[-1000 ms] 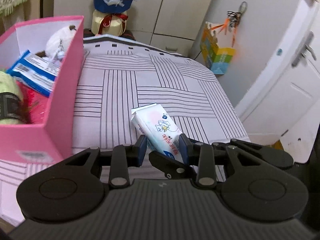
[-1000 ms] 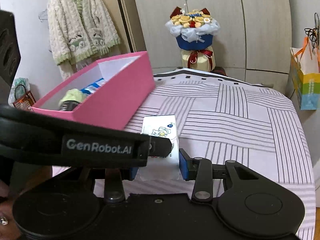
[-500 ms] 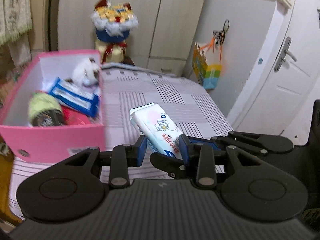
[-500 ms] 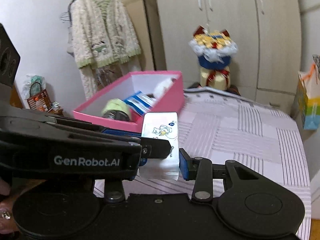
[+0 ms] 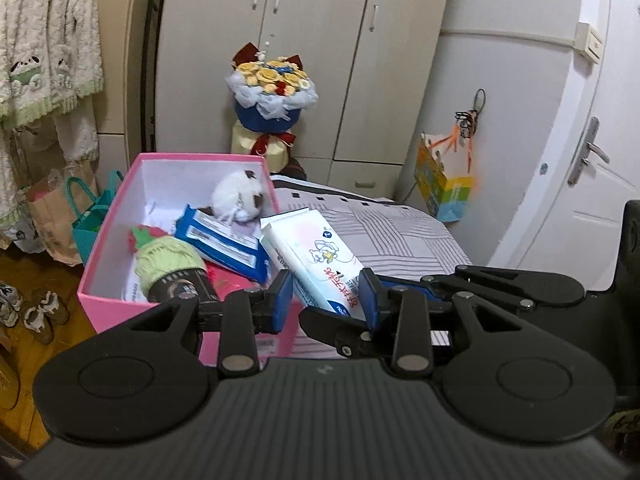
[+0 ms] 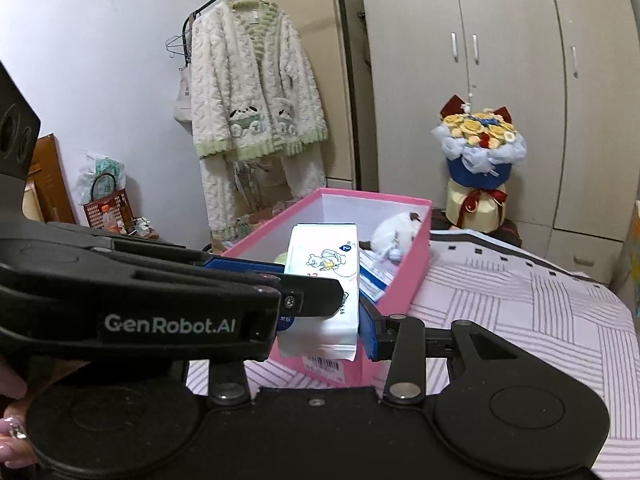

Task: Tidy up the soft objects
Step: 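Lift the white pack with both grippers and carry it over the shoebox, then lower the white pack into the shoebox and open both grippers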

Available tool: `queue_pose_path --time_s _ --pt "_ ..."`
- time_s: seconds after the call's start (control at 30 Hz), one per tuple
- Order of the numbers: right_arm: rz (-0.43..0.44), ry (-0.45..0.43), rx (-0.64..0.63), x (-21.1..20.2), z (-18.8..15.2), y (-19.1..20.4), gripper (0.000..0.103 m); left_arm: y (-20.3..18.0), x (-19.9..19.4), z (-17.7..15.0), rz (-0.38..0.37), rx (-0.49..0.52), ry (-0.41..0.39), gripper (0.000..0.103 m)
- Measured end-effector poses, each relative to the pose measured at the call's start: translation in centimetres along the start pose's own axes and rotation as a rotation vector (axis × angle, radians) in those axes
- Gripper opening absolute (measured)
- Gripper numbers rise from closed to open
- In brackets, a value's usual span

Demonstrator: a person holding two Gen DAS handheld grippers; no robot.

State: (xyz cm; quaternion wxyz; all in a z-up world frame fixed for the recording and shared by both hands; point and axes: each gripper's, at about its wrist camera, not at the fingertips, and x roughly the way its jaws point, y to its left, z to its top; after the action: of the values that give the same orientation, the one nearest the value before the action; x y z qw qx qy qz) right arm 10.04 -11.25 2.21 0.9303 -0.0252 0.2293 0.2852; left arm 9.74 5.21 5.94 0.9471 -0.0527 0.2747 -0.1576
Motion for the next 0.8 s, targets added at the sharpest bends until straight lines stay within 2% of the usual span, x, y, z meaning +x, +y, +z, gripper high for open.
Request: queue_pose_path --time_s 0.2,0.33,0.43,0.6,0.8 --pt "0.025 0.001 0.002 3.8 2.1 -0.2 0.046 2.4 2.4 2.4 0.034 -0.001 0.007 0.034" --pt "0.078 0.014 0.014 7.3 3.8 -1.2 0.046 4.4 4.6 4.4 0.071 -0.004 0.009 0.034" --pt "0.093 0.039 -0.002 9.9 4.9 -1.4 0.046 6.3 6.5 5.6 0.086 -0.022 0.033 0.035" --pt "0.131 0.115 0.001 14.4 6.4 -2.4 0.046 9.6 9.6 7.1 0.091 -0.080 0.088 0.035" --pt "0.106 0.214 -0.097 18.8 6.0 -2.2 0.046 12.3 13.4 6.5 0.111 -0.139 0.166 0.035"
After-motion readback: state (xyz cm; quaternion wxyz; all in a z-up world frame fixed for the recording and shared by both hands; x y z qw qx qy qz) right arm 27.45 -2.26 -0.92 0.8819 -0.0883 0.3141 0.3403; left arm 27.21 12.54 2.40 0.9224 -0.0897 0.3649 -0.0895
